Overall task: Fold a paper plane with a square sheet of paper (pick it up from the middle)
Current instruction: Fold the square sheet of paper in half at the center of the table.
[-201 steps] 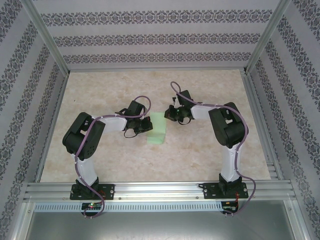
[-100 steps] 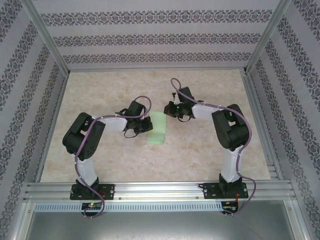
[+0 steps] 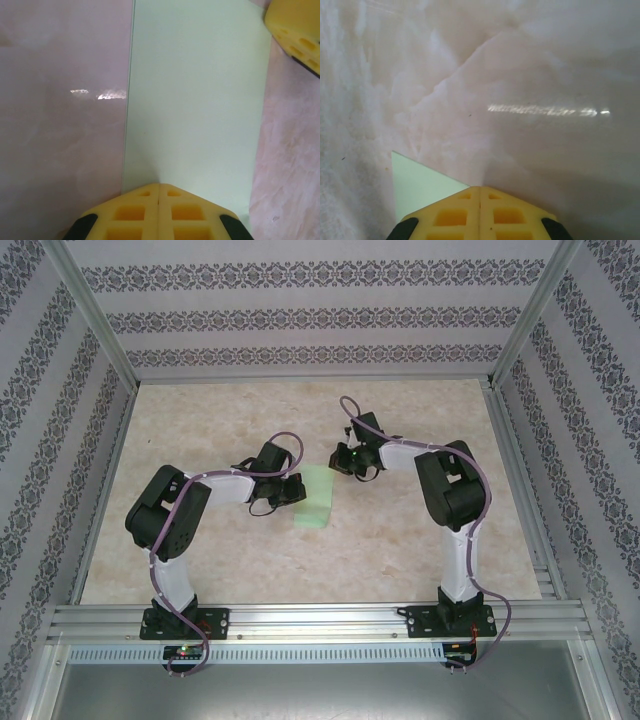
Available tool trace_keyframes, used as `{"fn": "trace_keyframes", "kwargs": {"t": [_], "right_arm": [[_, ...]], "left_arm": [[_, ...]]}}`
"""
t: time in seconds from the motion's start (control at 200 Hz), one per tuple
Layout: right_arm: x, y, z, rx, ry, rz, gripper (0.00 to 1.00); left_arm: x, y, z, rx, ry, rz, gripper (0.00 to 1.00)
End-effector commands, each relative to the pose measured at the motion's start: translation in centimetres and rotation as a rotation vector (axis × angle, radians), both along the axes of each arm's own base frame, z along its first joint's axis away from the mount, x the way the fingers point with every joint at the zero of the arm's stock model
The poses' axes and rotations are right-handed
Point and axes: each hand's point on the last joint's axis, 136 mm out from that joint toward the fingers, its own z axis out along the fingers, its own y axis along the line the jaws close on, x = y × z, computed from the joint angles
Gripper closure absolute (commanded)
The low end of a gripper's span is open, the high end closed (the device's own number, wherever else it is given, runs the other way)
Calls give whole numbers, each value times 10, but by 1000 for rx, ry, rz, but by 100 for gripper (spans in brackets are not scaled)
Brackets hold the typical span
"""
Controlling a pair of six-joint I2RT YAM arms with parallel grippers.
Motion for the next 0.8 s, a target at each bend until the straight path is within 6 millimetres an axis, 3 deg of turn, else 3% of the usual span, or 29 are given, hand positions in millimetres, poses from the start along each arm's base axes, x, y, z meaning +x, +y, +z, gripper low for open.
{"fn": "trace_keyframes", "kwargs": {"t": [0.0,0.12,0.24,0.375,0.535,0.674,0.794], "right_arm": [[18,-29,10,-81,-48,-65,100],[16,-26,47,-34,-119,-52,100],[-13,-5,63,53,-121,30,100],[-66,23,56,103,-55,144,100],[-114,39,47,145,13,220,100],[-134,45,37,143,52,260,100],[-139,51,31,145,76,281,100]], "left_arm": [[-66,56,-79,286,256,33,99],[-65,57,-78,287,254,37,99],[-65,56,-78,286,250,38,99],[-64,56,-78,285,247,41,99],[-65,57,-79,291,248,45,99],[-64,56,-80,289,249,45,99],[-65,54,-81,285,251,44,100]]}}
